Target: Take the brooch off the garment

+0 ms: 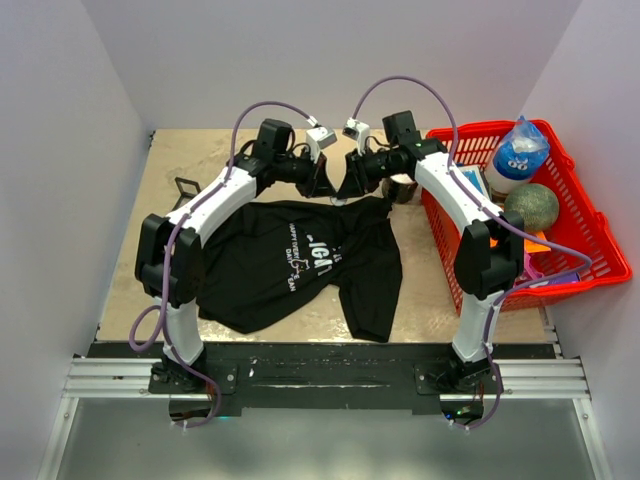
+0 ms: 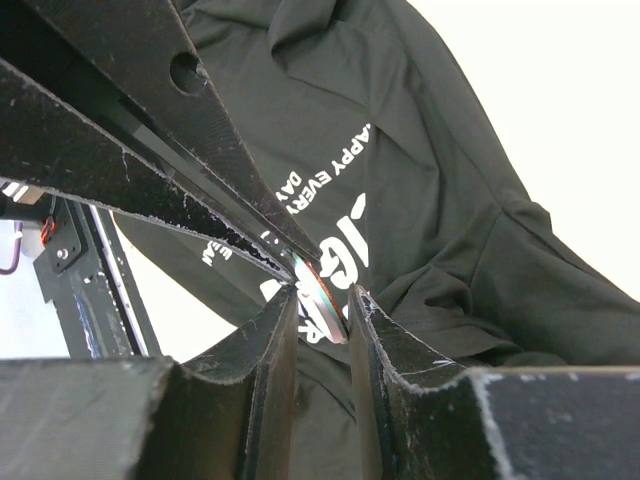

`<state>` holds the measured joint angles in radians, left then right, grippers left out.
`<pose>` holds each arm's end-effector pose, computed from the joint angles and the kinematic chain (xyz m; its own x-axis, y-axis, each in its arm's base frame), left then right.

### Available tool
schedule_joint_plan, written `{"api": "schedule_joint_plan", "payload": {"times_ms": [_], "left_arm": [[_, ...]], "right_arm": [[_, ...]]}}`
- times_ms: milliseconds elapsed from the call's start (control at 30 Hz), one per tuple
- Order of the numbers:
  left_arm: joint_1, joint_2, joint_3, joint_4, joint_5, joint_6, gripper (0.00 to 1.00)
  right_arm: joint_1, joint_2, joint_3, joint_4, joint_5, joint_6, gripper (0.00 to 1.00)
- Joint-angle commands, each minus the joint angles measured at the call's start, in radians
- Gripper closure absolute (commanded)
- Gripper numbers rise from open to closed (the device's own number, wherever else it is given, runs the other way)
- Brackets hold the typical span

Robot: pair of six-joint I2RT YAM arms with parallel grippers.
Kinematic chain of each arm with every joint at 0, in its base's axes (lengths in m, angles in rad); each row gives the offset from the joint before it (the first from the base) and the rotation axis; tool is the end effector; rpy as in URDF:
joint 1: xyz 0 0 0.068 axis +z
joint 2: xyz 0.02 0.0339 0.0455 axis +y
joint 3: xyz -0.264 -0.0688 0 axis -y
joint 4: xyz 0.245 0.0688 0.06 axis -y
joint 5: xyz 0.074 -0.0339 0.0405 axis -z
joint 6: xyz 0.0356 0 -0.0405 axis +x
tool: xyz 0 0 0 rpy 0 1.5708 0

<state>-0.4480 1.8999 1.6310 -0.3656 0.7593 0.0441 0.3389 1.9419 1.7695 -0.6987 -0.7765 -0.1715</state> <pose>0.3840 -0.2118 0.2969 -0.4979 0.2748 -0.8226 0.8367 0.4019 -0.3722 0.3986 0.1670 0.3006 -0.5978 -0.3398 -0.7260 -0.7762 0.4717 0.4184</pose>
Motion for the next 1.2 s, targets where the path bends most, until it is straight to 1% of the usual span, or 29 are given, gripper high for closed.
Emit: {"api": "schedule_joint_plan", "payload": {"times_ms": [0, 300, 367, 500, 667, 800, 1067, 1167], "left_arm": [[-0.008, -0.01, 0.023, 0.06, 0.117, -0.036, 1.0], [-0.003, -0.002, 0.018, 0.096, 0.193, -0.102, 1.0], [-0.003, -0.001, 0.009, 0.116, 0.209, -0.121, 1.0], [0.003, -0.001, -0.02, 0.175, 0.264, -0.208, 1.0], [0.005, -0.001, -0.034, 0.215, 0.285, -0.242, 1.0], [0.005, 0.001, -0.042, 0.235, 0.284, -0.268, 1.0], [0.005, 0.005, -0.046, 0.277, 0.27, -0.323, 1.0], [0.005, 0.007, -0.045, 0.284, 0.27, -0.332, 1.0]], "right_arm": [[0.0, 0.008, 0.039, 0.002, 0.01, -0.033, 0.74], [0.005, 0.009, 0.041, -0.001, 0.011, -0.04, 0.77], [0.008, 0.008, 0.041, 0.001, 0.019, -0.045, 0.79], [0.014, 0.005, 0.042, -0.001, 0.032, -0.052, 0.81], [0.018, 0.002, 0.038, 0.002, 0.045, -0.049, 0.85], [0.023, 0.003, 0.03, 0.022, 0.042, -0.002, 0.9], [0.049, -0.001, 0.018, 0.076, 0.048, 0.104, 0.9], [0.06, -0.009, 0.012, 0.088, 0.108, 0.119, 0.91]]}}
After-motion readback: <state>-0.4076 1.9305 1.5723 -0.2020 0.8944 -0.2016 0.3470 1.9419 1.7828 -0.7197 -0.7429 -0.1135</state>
